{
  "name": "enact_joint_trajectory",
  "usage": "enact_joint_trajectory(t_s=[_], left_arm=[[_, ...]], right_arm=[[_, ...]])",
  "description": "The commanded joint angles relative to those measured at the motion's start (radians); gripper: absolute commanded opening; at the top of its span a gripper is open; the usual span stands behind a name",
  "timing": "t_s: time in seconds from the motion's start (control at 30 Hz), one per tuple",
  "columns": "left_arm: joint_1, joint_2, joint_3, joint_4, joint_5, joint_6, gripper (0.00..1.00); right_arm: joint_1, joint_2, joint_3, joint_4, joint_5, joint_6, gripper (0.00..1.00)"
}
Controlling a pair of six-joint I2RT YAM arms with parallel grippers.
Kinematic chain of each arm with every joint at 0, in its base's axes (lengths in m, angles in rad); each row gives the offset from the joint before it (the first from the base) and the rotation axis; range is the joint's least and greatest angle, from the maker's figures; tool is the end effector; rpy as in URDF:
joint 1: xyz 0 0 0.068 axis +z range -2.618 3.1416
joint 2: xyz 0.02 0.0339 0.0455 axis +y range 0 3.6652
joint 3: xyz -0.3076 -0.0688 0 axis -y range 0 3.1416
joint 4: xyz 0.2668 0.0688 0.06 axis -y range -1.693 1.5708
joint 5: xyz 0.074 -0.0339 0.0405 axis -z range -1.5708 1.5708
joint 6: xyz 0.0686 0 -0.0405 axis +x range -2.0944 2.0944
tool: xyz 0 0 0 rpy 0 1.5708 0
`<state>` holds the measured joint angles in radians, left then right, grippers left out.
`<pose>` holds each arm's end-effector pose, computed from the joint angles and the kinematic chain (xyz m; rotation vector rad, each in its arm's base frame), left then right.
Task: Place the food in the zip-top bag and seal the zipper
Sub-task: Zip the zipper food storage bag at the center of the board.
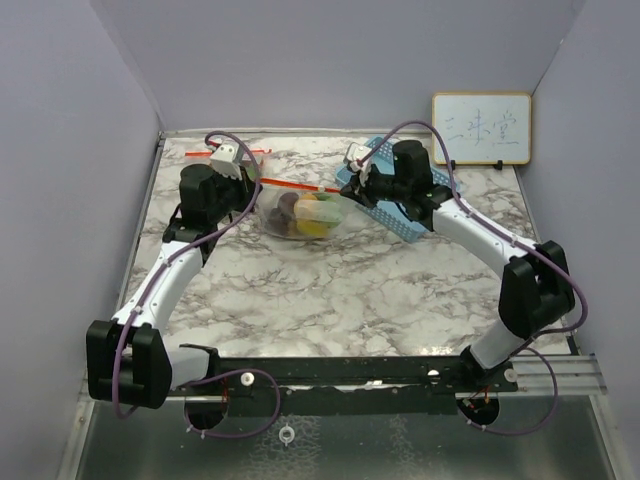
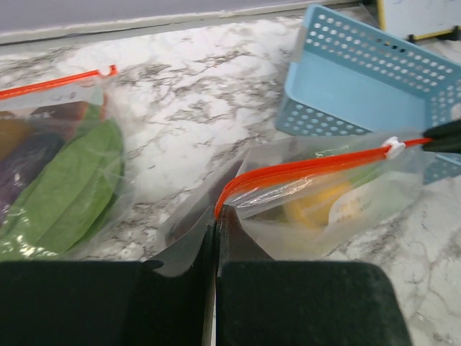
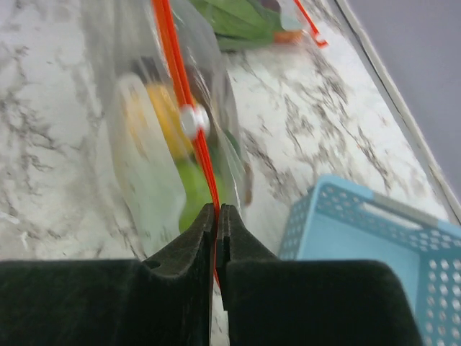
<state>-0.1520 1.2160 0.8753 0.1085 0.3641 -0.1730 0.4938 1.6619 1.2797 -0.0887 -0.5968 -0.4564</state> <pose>0.3117 -0.0725 0.3376 0.2437 1.8062 -0.5585 0.3643 0.2399 0.3167 -1.2347 1.5861 0.6301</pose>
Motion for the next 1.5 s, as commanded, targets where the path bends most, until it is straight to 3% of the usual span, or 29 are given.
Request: enact_joint_trajectory(t_s=[0.0,0.17,0.2,0.3,0.37,0.43,0.73,0.9,1.3,1.47], left_arm=[[0.045,0.018,0.063,-0.086,-0.305,0.013,0.0],[0.045,0.029,0.072,-0.09,-0.282,-0.008,0.0],[0.045,0.031,0.072,-0.088,-0.266,-0.016,0.0],[0.045,0.045,0.091,-0.108,-0.225,-0.023,0.0],[0.045,0.051,0.108,-0.132,-0.198,-0.022,0.0],[0.045,0.049,0.115,-0.143,-0.169,-0.014,0.0],[0.045,0.028,0.074,-0.067,-0.074,-0.038,0.0],[0.045,0.023,0.072,-0.049,-0.064,-0.056,0.0],[0.045,0.019,0.061,-0.043,-0.062,-0.061,0.0],[0.045,0.019,0.064,-0.044,-0.058,-0.061,0.0]], right_arm=[[-0.064,-0.114,-0.13,0.026,0.241,-0.05,0.02],[-0.066,-0.186,-0.197,0.047,0.375,-0.03,0.02],[-0.066,-0.194,-0.191,0.04,0.376,0.003,0.06],[-0.066,-0.19,-0.115,-0.023,0.34,0.121,0.44],[-0.066,-0.171,-0.052,-0.072,0.313,0.205,0.58],[-0.066,-0.148,0.007,-0.109,0.264,0.281,0.62],[-0.044,-0.018,0.148,0.064,-0.259,0.315,0.62],[0.013,0.142,0.311,-0.04,-0.278,0.251,0.58],[0.023,0.268,0.354,0.036,-0.26,0.291,0.53],[0.026,0.292,0.363,0.035,-0.255,0.297,0.47]])
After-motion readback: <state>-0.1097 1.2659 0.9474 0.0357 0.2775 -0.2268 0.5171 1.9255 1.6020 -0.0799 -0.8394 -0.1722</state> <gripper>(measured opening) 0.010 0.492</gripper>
